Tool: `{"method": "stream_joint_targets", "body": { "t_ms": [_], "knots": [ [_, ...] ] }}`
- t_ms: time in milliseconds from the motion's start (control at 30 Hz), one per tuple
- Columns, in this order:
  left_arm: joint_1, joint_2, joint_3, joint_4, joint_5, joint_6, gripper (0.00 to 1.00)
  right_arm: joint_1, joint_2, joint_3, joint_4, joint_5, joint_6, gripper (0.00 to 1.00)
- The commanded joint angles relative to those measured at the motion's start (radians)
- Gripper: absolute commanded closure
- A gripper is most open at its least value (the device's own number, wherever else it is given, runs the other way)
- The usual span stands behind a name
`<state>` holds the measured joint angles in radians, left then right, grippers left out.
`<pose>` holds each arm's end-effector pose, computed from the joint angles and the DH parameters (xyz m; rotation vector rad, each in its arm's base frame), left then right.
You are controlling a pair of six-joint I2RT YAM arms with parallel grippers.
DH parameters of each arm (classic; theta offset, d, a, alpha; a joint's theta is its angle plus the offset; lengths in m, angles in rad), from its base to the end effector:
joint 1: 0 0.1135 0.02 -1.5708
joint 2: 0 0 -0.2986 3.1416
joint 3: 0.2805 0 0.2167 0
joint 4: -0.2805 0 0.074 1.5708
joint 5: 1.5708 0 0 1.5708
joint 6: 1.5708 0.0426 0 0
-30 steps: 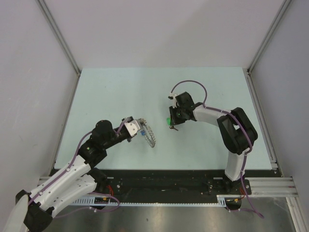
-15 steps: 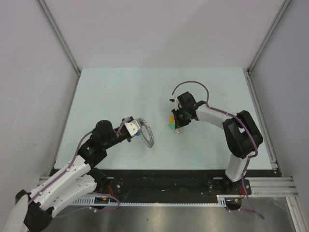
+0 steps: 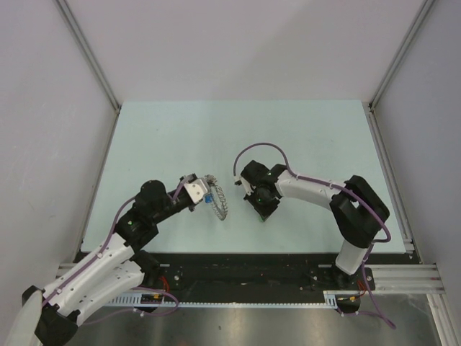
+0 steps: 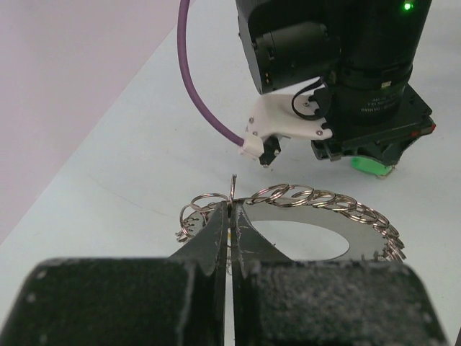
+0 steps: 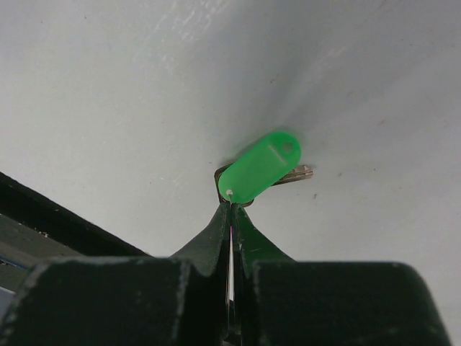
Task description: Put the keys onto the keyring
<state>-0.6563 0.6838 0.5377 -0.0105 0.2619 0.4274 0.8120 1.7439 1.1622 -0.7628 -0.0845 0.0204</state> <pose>0.0860 -0.0801 0.3132 1.0573 1.3795 -0.3945 0.2069 0.2234 0.2299 -1.1537 2.7242 0.2503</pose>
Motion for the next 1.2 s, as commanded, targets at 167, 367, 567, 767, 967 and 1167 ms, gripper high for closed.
{"method": "stream_joint_targets", "body": {
  "t_ms": [167, 367, 567, 767, 967, 1167],
  "knots": [
    [-0.008, -0.026, 0.011, 0.069, -0.015, 0.007, 1.0, 0.05, 0.04, 0.027, 0.04, 0.035, 0.018, 0.97],
    [-0.006, -0.027, 0.008, 0.072, -0.016, 0.005, 1.0, 0.069, 0.034, 0.027, 0.043, 0.037, 0.039, 0.77],
    [-0.006, -0.035, 0.005, 0.075, -0.02, 0.004, 1.0, 0.07, -0.037, 0.027, 0.013, 0.075, 0.072, 0.67],
    [-0.006, -0.04, 0.008, 0.075, -0.018, 0.002, 0.99, 0.072, -0.027, 0.027, -0.029, 0.121, 0.09, 0.66],
    [-0.008, -0.043, 0.005, 0.075, -0.02, 0.001, 1.0, 0.075, -0.058, -0.019, 0.031, 0.12, 0.131, 0.71],
    [-0.009, -0.044, 0.008, 0.073, -0.013, -0.001, 1.0, 0.064, -0.08, -0.053, 0.083, 0.058, 0.121, 0.71]
  ]
}}
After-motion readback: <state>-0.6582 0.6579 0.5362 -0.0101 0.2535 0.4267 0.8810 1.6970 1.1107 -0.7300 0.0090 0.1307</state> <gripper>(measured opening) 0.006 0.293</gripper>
